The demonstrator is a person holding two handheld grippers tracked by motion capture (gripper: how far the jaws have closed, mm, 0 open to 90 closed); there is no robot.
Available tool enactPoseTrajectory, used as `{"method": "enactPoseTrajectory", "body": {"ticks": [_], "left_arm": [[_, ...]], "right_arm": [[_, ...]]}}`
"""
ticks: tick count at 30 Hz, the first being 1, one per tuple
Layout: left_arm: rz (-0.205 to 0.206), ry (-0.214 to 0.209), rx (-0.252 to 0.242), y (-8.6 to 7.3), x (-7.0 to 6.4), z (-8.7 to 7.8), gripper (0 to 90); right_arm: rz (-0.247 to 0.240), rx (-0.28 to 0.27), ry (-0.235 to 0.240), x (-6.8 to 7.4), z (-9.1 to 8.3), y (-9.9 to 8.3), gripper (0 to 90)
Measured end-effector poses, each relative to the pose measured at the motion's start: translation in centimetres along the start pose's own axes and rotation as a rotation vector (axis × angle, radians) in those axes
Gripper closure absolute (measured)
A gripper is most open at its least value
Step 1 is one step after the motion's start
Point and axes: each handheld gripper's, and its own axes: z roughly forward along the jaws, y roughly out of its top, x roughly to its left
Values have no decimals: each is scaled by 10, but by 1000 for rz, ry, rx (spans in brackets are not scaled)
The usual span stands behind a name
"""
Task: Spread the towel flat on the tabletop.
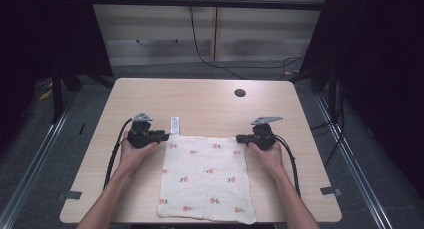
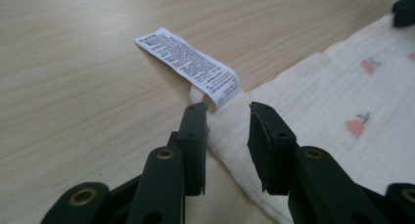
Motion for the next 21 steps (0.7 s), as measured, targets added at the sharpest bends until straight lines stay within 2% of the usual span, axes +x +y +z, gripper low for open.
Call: {"method": "enactPoseTrajectory", "body": {"ticks": [1,2,3,4,5,6,8,10,13,14,15,16,18,21], "left_arm": [[4,27,3,0,-2,1,674],[33,87,22,0,-4,3,676],[29,50,24,-1,-5,5,676],[36,45,33,-2,-6,7,674],[46,65,42,-2,-7,9,668],[44,53,41,-2,-7,11,667],[47,62,48,-2,-6,12,666],[27,47,39,-3,-5,14,666],[35,45,39,-3,-6,14,677],[38,42,43,-4,-6,14,688],[39,23,38,-4,-6,14,744],[61,23,47,-5,-6,13,777],[50,1,47,-5,-6,14,829],[67,2,56,-5,-9,14,862]], "right_arm": [[4,1,3,0,0,0,868],[-2,-2,4,1,0,0,868],[-2,-4,6,1,0,0,868],[-4,-6,8,2,0,1,868],[-5,-7,8,2,0,1,868],[-1,-10,11,2,0,1,868],[-1,-10,13,1,-1,0,869],[3,-5,12,1,-1,-1,869],[-1,-11,13,0,-2,-1,869],[1,-10,12,-1,-2,-1,869],[2,-13,15,-1,-3,-1,870],[6,-19,18,-1,-3,-1,871],[6,-14,22,-2,-4,-3,874],[20,-17,21,-3,-6,-6,875]]}}
